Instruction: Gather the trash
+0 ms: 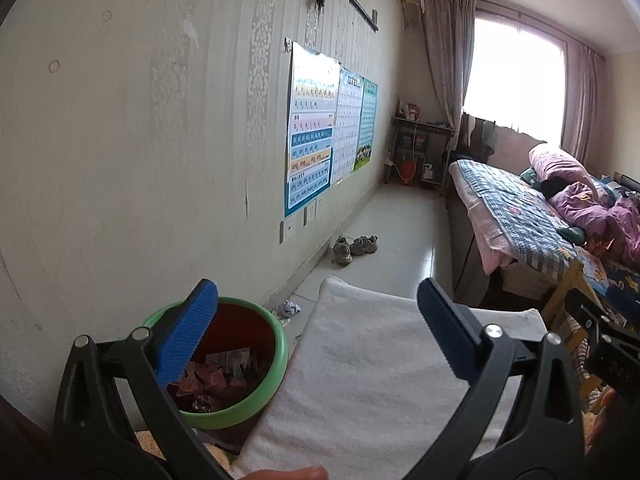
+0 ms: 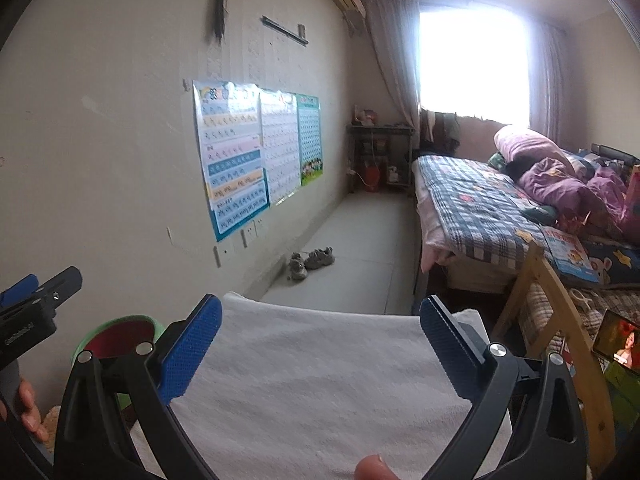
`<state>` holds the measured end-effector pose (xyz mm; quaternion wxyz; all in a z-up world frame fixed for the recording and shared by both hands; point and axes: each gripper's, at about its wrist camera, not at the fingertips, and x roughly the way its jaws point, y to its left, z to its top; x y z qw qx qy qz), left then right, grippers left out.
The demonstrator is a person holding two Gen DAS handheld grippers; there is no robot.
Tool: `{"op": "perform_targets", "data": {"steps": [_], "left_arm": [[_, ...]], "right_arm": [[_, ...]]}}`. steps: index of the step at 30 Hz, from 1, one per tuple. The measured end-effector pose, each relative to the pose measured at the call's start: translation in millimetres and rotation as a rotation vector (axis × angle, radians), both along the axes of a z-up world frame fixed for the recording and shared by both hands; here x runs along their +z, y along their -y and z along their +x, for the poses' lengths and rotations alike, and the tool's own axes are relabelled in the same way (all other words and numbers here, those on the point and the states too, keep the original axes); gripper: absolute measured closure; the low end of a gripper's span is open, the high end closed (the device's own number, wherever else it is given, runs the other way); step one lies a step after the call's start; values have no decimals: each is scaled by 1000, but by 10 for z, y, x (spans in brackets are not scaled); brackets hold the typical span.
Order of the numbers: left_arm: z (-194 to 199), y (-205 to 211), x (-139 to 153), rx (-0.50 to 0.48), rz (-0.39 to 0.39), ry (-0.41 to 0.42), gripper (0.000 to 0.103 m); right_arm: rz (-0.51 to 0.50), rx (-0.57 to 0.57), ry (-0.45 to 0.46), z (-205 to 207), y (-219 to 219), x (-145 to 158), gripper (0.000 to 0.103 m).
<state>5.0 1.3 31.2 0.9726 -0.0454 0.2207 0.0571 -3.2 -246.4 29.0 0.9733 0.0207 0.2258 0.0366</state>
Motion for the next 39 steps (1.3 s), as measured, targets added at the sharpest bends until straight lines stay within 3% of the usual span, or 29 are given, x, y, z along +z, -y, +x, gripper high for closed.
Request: {"op": "perform_targets", "data": {"steps": [32,36,39], "left_arm": [[40,-89,-171,-8,-24,-86,5],[38,-88,-203,-2,-18,-88,5],[61,-112,-254,-5,-6,-104,5]], "right_arm": [[-1,-14,-59,63,15,-41,7],[-3,-13,-89,102,57,-150,7],[-1,-43,-165,214,187,-402,7]]}}
